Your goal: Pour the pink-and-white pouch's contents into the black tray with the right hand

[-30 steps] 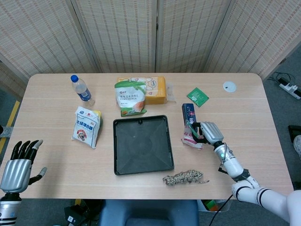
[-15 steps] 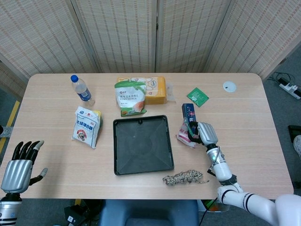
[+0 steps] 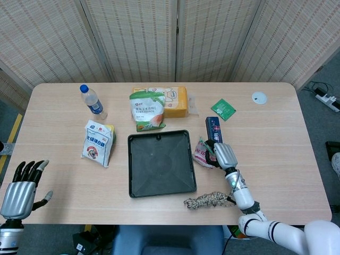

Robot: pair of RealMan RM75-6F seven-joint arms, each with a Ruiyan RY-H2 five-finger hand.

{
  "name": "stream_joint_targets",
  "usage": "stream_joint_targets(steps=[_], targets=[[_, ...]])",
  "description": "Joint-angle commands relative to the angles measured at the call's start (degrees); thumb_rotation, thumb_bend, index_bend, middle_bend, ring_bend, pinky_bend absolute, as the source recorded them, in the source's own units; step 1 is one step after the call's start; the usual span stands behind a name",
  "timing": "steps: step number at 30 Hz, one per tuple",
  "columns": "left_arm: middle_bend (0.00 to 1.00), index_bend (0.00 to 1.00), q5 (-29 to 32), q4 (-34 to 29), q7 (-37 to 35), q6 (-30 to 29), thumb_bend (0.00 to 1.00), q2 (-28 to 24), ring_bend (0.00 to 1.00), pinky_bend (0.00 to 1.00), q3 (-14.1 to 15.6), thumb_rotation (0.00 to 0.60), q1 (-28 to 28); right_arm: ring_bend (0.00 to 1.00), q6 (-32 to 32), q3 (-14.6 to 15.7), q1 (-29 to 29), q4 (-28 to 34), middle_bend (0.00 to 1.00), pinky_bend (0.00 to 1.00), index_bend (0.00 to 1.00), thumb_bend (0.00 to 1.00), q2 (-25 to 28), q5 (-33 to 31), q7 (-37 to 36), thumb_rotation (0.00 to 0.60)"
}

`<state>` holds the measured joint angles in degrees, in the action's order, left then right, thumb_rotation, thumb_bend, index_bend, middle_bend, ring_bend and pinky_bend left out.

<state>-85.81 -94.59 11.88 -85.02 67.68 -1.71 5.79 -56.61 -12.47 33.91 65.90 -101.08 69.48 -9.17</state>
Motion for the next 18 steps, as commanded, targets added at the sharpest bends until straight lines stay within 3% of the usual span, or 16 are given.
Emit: stream_joint_targets(steps=[1, 8, 18], targets=[[0.15, 0.13, -0.06, -0.07, 0.04, 0.09, 0.31, -0.09, 0.12, 0.06, 0.07, 0.6, 0.02, 0.48, 0.81, 0.71, -0.3, 1.78, 0.27, 0.68, 0.24, 0.66, 0.85, 0.16, 0.46, 0.6], [0.15, 0.13, -0.05, -0.07, -0.04, 0.04, 0.31, -0.19, 0.12, 0.06, 0.07, 0.6, -0.05, 0.45, -0.84, 1.52, -1.97, 7.36, 0.16, 0.67, 0.04, 0.6, 2.33, 0.47, 1.67, 0.6], [0.15, 0.13, -0.08, -0.01, -0.28, 0.07, 0.31, -0.1, 0.12, 0.05, 0.21, 0.6, -0.2, 0.45, 0.22, 2.91, -4.15, 18.84, 0.16, 0.67, 0.02, 0.6, 8.56, 0.53, 0.34, 0.6]])
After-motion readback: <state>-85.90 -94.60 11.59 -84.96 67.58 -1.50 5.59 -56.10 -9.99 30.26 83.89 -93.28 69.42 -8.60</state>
